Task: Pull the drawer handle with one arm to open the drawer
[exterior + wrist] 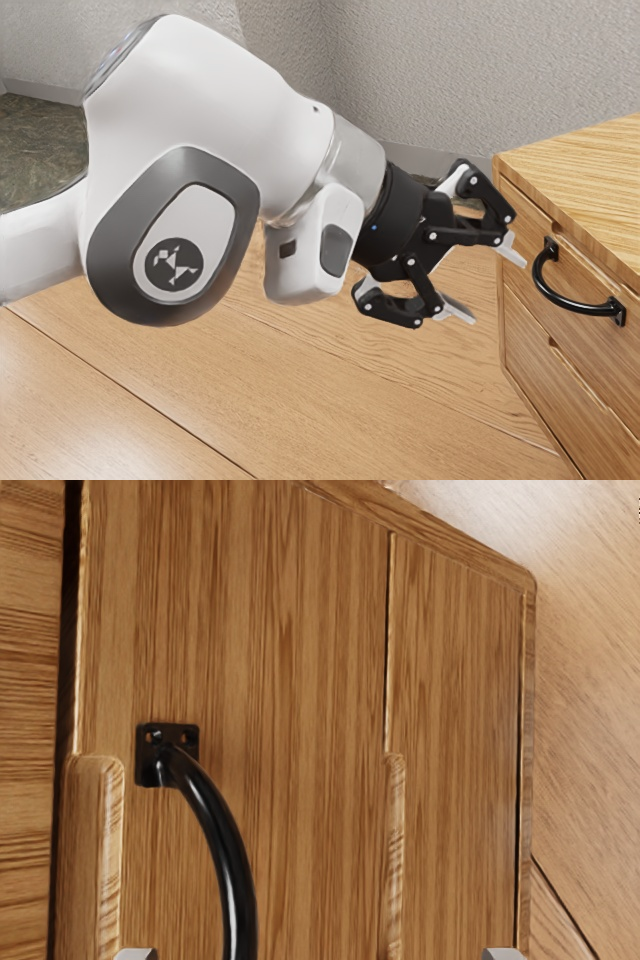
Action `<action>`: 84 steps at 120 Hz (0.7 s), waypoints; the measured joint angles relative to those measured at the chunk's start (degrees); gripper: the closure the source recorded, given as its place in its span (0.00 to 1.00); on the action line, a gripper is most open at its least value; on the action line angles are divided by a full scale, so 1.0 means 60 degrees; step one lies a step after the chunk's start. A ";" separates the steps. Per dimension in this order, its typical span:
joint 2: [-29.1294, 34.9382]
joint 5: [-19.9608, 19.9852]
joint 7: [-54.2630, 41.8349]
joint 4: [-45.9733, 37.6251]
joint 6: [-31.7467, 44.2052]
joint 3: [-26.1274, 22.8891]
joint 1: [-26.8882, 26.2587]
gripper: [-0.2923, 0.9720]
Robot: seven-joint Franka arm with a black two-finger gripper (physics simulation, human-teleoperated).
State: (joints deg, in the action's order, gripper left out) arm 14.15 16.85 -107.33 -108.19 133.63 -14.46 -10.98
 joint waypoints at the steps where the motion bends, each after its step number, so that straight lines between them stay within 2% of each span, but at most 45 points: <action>1: -0.0019 0.0022 -0.0055 0.0001 0.0021 -0.0018 -0.0003 0.46; 32: -0.0613 0.0435 -0.1410 0.0259 0.0479 -0.0348 -0.0053 0.49; 51: -0.0956 0.0444 -0.2002 0.0787 0.0530 -0.0344 0.0183 0.50; 84: -0.1416 0.0431 -0.2735 0.0859 0.0563 -0.0358 0.0218 0.50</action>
State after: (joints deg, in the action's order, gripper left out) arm 5.65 19.43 -123.74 -103.04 137.01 -16.61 -9.67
